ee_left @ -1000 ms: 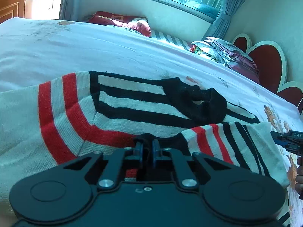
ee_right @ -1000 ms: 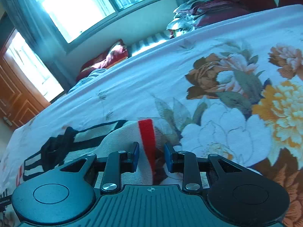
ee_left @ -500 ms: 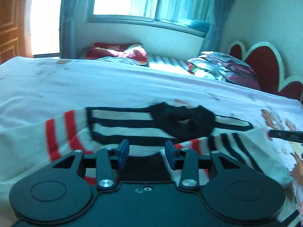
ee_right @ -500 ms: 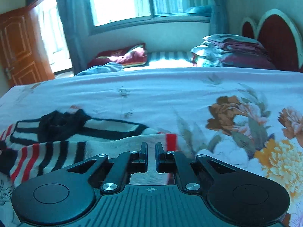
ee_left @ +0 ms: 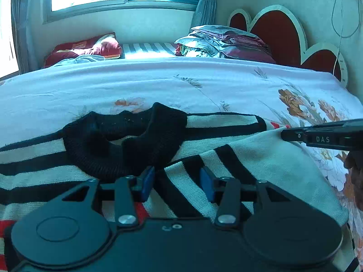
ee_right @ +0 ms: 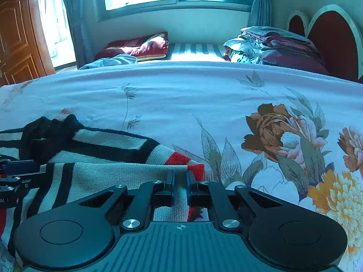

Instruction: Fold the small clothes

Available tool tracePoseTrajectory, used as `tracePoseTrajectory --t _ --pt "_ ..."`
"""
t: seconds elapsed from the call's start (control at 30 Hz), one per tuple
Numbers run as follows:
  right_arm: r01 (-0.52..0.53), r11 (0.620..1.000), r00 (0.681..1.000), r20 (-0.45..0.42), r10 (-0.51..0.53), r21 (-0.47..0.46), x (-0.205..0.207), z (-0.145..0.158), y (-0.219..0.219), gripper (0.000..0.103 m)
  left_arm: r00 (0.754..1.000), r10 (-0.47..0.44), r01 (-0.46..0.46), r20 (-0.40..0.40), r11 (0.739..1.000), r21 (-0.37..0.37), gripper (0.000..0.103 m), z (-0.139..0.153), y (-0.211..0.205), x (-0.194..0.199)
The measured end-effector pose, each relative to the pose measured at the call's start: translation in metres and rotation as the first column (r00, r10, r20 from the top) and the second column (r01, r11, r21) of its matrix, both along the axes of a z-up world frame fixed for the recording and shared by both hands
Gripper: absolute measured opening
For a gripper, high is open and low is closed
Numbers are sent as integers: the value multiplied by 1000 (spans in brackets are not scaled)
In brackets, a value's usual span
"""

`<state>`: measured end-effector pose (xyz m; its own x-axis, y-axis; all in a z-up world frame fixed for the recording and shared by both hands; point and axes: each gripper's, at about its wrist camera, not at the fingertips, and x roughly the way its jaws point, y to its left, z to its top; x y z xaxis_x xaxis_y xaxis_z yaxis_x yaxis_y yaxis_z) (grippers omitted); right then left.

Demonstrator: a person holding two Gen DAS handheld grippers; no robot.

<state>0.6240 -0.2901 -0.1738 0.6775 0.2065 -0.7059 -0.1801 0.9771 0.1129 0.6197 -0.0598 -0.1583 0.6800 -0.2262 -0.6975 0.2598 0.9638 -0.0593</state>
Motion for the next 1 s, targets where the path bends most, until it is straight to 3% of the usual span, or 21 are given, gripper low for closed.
tracePoseTrajectory --t 0.1,0.17,0.37,0.47,0.53,0.67,0.77,0.87,0.97,1.0 --pt "-8 999 1000 3 9 -44 -1 2 7 7 1000 18 -18 -2 1000 0 45 6 -5 -3" --pt "-12 1000 1000 0 12 -22 -11 12 7 7 1000 16 -16 4 1000 -17 48 13 -5 -11" --pt "-35 998 996 -89 30 -56 -83 17 17 7 998 35 -36 -44 999 -9 48 12 9 -55" --pt "-9 997 999 -46 6 -71 -108 12 19 7 999 22 -22 -30 1000 -6 49 4 15 -62" --pt "-4 997 1000 -31 1 -79 -109 18 21 8 999 27 -27 -37 1000 4 47 12 13 -60" --pt "-29 999 1000 3 29 -41 -135 38 25 8 999 49 -49 23 999 16 48 30 24 -77" --pt "-65 997 994 -96 60 -50 -144 18 34 7 995 91 -87 -50 994 72 49 13 39 -82" --pt "-50 998 996 -76 46 -49 -144 18 37 7 993 101 -99 -55 995 26 49 15 50 -85" --pt "-46 999 999 4 46 -16 -144 34 33 8 991 130 -130 10 990 57 52 24 53 -91" --pt "-42 999 999 2 42 -18 -141 34 32 8 989 149 -147 -13 986 75 53 20 57 -89"
